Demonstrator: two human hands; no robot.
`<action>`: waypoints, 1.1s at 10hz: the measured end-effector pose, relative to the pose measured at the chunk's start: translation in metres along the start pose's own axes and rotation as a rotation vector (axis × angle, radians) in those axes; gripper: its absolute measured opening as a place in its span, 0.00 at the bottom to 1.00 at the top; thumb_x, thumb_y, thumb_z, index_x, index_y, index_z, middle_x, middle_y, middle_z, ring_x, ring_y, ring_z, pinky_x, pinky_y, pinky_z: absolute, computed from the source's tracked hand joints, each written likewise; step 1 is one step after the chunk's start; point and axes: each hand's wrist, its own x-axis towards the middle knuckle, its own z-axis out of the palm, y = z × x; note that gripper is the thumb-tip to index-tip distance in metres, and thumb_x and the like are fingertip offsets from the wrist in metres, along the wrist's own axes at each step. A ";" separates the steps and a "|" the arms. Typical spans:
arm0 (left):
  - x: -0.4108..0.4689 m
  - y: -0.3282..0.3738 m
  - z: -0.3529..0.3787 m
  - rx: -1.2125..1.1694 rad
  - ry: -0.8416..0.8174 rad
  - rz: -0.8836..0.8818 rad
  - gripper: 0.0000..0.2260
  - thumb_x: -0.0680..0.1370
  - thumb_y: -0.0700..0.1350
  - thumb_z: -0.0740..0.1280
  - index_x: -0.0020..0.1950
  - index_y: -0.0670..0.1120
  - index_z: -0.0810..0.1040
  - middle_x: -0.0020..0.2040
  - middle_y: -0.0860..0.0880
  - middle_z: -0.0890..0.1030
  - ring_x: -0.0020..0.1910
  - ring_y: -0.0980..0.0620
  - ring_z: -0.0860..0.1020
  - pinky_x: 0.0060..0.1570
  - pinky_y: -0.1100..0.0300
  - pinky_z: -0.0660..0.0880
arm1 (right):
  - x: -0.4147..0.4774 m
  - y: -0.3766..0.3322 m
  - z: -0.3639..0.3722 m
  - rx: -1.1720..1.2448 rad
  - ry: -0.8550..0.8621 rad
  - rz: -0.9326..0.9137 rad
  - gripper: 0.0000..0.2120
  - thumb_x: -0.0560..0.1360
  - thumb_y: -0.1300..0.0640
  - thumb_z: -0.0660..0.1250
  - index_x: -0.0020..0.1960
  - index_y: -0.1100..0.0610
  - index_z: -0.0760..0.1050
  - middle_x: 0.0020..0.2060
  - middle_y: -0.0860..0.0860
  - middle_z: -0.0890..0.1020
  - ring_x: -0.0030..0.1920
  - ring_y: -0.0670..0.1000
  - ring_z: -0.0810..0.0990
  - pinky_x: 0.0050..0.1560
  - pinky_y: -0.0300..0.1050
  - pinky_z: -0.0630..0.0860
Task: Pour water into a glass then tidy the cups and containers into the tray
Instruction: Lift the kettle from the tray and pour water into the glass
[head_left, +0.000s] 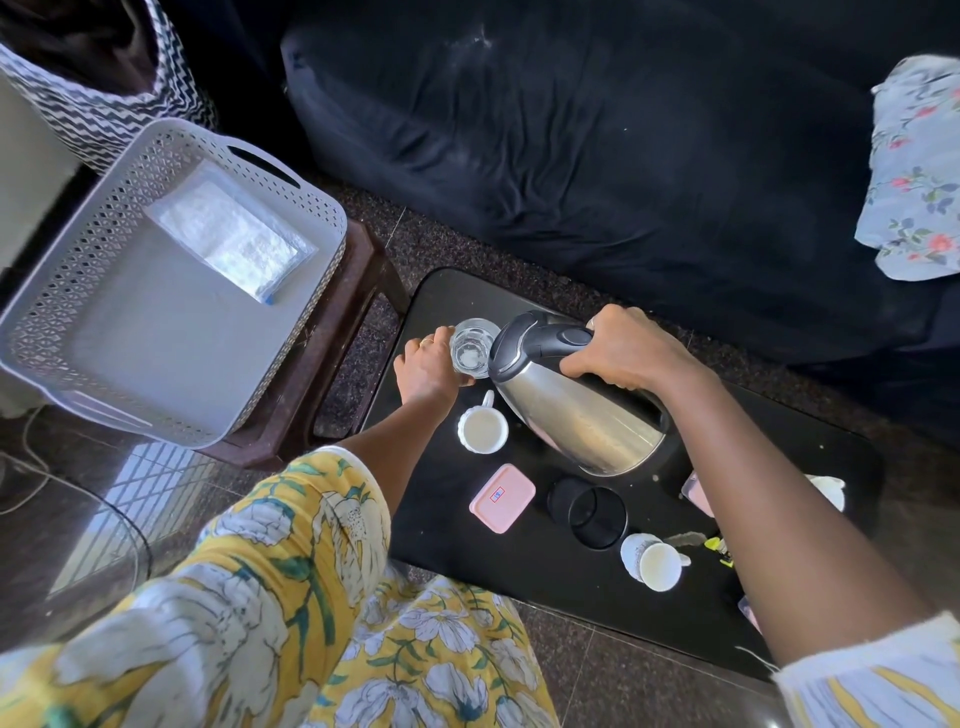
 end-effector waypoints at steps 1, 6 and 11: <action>0.000 0.000 0.000 0.005 -0.004 -0.002 0.31 0.67 0.51 0.75 0.67 0.50 0.66 0.63 0.48 0.76 0.64 0.44 0.68 0.61 0.48 0.65 | 0.000 -0.001 0.000 0.004 0.002 0.007 0.12 0.57 0.50 0.67 0.31 0.57 0.71 0.30 0.53 0.77 0.27 0.53 0.73 0.28 0.42 0.68; 0.001 -0.001 0.000 0.017 -0.007 0.004 0.30 0.68 0.51 0.74 0.67 0.50 0.66 0.64 0.47 0.75 0.65 0.43 0.69 0.61 0.48 0.64 | 0.000 -0.004 -0.003 0.004 -0.001 0.003 0.13 0.56 0.50 0.67 0.34 0.59 0.73 0.27 0.52 0.77 0.23 0.52 0.73 0.27 0.45 0.73; 0.000 0.000 -0.001 0.029 -0.006 0.007 0.30 0.68 0.52 0.74 0.66 0.50 0.66 0.63 0.47 0.75 0.64 0.44 0.69 0.61 0.49 0.64 | 0.001 -0.004 -0.006 -0.001 -0.006 -0.014 0.12 0.54 0.49 0.67 0.31 0.57 0.72 0.20 0.49 0.75 0.18 0.49 0.70 0.25 0.43 0.72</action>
